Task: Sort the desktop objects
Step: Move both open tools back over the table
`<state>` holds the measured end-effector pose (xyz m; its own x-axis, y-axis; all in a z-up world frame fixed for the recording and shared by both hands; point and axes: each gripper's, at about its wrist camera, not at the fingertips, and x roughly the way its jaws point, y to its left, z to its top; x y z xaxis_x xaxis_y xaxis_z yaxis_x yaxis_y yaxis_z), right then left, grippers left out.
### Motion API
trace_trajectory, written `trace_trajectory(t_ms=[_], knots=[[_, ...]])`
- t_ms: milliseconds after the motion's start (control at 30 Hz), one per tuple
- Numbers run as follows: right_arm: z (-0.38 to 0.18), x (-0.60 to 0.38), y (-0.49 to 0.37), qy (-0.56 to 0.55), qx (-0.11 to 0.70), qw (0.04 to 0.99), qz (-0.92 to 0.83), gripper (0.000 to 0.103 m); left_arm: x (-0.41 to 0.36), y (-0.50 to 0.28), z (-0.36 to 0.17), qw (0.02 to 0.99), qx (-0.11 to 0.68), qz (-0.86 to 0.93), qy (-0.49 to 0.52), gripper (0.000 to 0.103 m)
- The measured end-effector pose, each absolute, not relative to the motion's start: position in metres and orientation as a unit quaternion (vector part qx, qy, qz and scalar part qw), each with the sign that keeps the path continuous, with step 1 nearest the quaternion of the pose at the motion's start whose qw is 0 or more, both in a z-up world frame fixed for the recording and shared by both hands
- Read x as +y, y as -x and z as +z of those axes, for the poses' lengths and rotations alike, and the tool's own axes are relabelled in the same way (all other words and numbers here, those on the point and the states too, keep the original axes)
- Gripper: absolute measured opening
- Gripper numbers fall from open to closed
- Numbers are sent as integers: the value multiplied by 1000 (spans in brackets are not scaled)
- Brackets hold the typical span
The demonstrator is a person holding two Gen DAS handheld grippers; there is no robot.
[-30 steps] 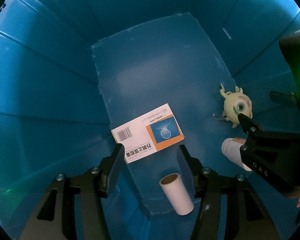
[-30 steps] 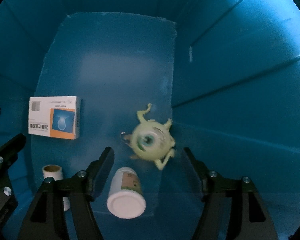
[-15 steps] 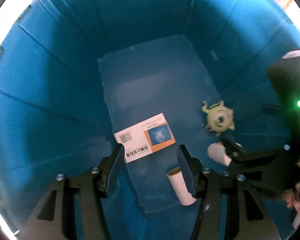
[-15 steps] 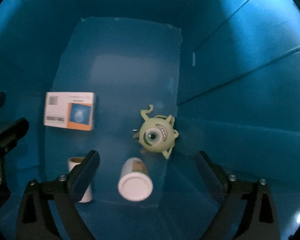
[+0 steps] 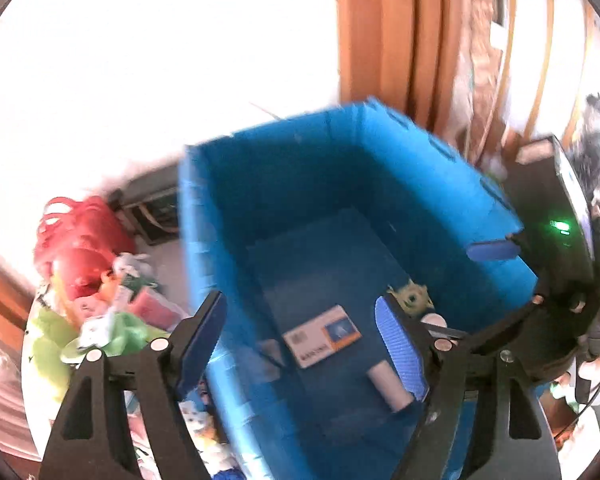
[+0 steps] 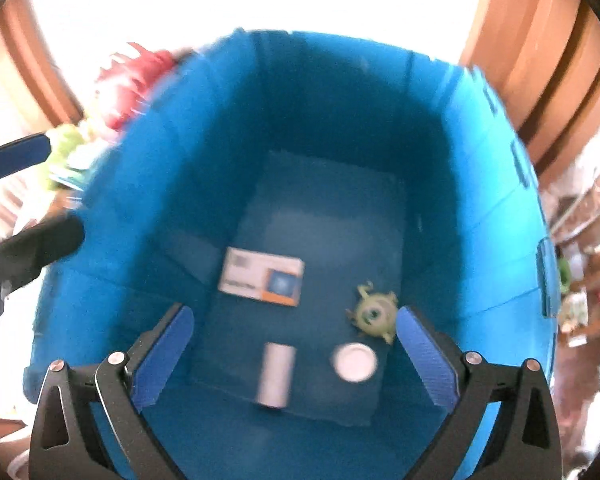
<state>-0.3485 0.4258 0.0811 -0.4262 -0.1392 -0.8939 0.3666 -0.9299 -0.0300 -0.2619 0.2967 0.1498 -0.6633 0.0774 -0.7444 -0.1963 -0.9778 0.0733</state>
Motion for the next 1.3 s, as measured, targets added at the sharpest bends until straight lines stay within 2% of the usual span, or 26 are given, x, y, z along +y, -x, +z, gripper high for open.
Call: trace_trajectory(t_ms=[233,533,733,967,1133,1300], knots=[[112,374,291,-431,93,186,-878,103,198,193,148,5,58,935,350,76],[116,280,229,-354,69,224,-905,103,61,109,95,-100,28,933,345,76],[87,215,212,-360,69,242,-899,103,-5,71,42,-139,-2,916,378,76],[19,157,204,-405,70,232,-881,103,-54,43,-42,-143,-59,890,428,76],[-27,124,180,-378,191,164,-891,103,-73,41,-100,-138,-71,868,472,76],[-70,116,183,-438,151,208,-862,103,-81,40,-144,-116,-88,853,502,76]])
